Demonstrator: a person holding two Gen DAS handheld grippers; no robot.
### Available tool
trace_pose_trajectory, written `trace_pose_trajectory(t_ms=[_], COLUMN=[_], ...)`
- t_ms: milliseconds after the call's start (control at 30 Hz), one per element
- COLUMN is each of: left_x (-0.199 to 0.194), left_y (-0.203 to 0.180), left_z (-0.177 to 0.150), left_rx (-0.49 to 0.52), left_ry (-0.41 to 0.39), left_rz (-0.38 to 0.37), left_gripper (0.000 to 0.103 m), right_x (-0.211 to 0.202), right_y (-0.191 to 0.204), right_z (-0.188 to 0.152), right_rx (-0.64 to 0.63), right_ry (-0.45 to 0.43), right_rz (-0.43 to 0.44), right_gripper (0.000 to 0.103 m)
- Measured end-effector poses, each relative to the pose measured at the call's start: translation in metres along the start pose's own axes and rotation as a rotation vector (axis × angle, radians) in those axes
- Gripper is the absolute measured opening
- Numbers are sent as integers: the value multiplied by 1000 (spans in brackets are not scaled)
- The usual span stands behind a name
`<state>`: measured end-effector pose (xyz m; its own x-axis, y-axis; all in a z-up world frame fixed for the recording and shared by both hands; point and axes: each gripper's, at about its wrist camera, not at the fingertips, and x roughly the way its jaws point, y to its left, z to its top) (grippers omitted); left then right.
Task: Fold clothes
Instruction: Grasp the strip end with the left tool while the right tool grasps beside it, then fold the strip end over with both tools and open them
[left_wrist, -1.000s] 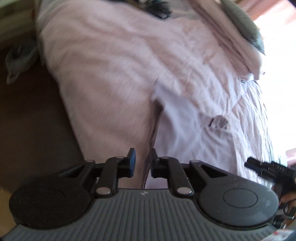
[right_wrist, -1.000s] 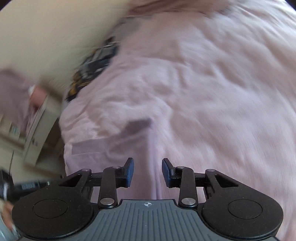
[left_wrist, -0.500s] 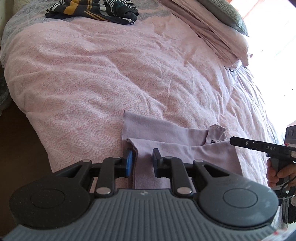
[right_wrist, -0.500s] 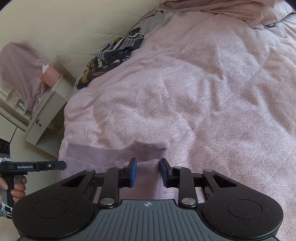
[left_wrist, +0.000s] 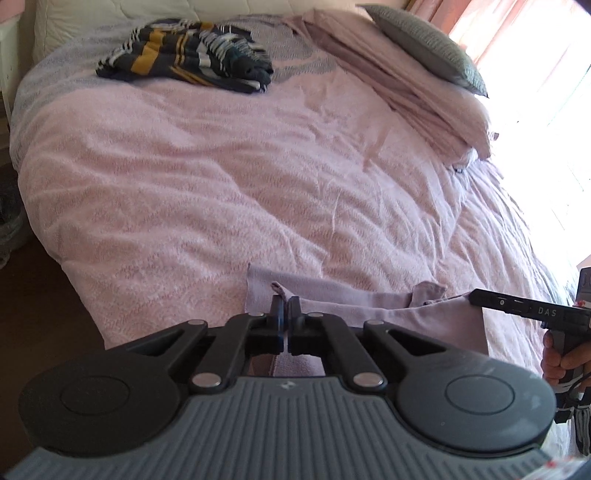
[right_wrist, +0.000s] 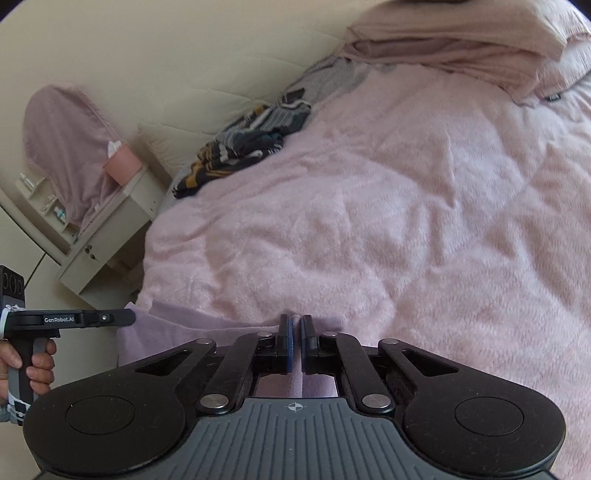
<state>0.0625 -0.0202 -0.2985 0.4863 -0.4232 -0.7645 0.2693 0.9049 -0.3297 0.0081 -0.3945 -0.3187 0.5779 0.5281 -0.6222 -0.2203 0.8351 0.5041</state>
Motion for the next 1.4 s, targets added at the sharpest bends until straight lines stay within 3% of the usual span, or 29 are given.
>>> trace_pose_trajectory(t_ms=[300,500,533,567,600,700,767,833,967,1133,1233,1400], left_x=[26,59,61,61,59,45,29,11,-12,0,16,-8], left_y=[-5,7,7,8,8,12,10,2,-40,-100,-106,-62], left_z=[13,7,7,9,11,18,21,21,-1,-54,-89,-98], left_rx=[58,50,46,39,27,-26,-40,-29,87,202,276,178], left_ry=[-24,47,49,52,52,31,12,-2,36,134,171,163], left_rz=[57,148,151,160,173,215,225,182,122,23,102,221], left_gripper=[0,2,5,7,11,15,15,15,15,16,18,12], right_x=[32,63,63,61,57,32,12,-8,-21,-3,8,-16], right_y=[-16,-17,-14,-11,-6,11,25,44,82,115,106,90], right_z=[7,1,3,4,6,8,5,-4,-35,-84,-110,-104], right_rx=[-15,-24,-22,-26,-35,-68,-78,-94,-146,-314,-465,-380], right_ry=[16,106,112,112,108,52,25,13,74,174,219,194], right_rz=[-53,-147,-176,-213,-262,-328,-305,-276,-247,-314,-441,-472], right_gripper=[0,1,4,21,31,31,31,31,31,31,31,31])
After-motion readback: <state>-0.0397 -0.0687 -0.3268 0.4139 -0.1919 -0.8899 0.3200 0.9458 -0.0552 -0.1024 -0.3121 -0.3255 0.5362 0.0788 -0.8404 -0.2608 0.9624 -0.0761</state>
